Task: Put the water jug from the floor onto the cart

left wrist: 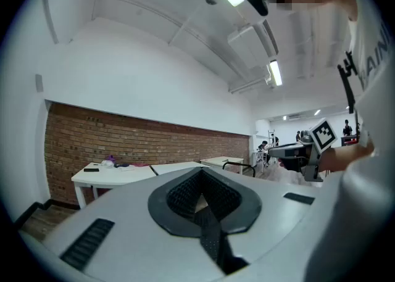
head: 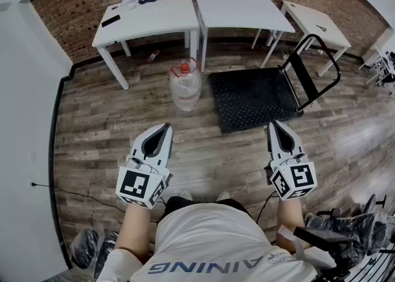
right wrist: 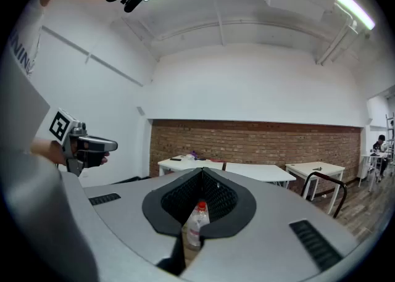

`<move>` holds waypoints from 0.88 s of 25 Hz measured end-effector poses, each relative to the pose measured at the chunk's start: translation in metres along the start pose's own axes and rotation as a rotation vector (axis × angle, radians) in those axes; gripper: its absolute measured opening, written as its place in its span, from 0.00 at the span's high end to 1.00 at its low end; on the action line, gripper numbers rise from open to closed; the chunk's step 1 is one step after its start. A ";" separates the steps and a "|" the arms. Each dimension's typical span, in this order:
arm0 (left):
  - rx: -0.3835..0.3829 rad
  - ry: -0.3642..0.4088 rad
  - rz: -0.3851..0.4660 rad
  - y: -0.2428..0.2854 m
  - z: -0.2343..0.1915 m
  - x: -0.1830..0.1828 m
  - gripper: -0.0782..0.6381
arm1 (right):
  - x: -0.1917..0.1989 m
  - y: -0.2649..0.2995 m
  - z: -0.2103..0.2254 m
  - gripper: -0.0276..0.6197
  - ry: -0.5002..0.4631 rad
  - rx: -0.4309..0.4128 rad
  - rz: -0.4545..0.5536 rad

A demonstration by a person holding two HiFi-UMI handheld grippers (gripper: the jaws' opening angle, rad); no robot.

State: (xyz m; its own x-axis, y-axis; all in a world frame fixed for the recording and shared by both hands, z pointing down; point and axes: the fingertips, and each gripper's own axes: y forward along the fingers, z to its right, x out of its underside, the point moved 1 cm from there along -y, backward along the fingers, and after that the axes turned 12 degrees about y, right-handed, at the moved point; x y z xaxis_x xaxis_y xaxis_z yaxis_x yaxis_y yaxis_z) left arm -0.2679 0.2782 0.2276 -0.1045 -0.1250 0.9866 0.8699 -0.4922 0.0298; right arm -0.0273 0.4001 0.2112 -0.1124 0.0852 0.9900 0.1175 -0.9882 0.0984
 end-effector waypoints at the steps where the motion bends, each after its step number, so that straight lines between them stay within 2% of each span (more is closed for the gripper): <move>1: -0.003 -0.006 -0.003 -0.004 -0.007 0.003 0.89 | 0.000 0.004 -0.007 0.95 0.004 -0.003 0.002; 7: 0.001 -0.021 0.008 -0.023 -0.050 0.021 0.89 | 0.013 0.028 -0.045 0.95 0.054 -0.018 -0.006; 11: -0.012 -0.046 0.017 -0.029 -0.074 0.033 0.89 | 0.024 0.044 -0.061 0.95 0.040 -0.027 -0.044; 16: -0.034 -0.048 0.001 -0.010 -0.093 0.038 0.89 | 0.021 0.076 -0.053 0.95 0.052 -0.044 -0.058; 22: -0.073 -0.041 -0.043 0.031 -0.115 0.048 0.89 | 0.036 0.135 -0.033 0.95 0.075 -0.104 -0.081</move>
State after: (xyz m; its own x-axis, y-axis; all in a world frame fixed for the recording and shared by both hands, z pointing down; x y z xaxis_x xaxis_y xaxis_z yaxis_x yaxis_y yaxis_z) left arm -0.3010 0.1583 0.2573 -0.1199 -0.0676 0.9905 0.8275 -0.5581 0.0621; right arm -0.0484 0.2659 0.2566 -0.1907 0.1594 0.9686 0.0026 -0.9866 0.1629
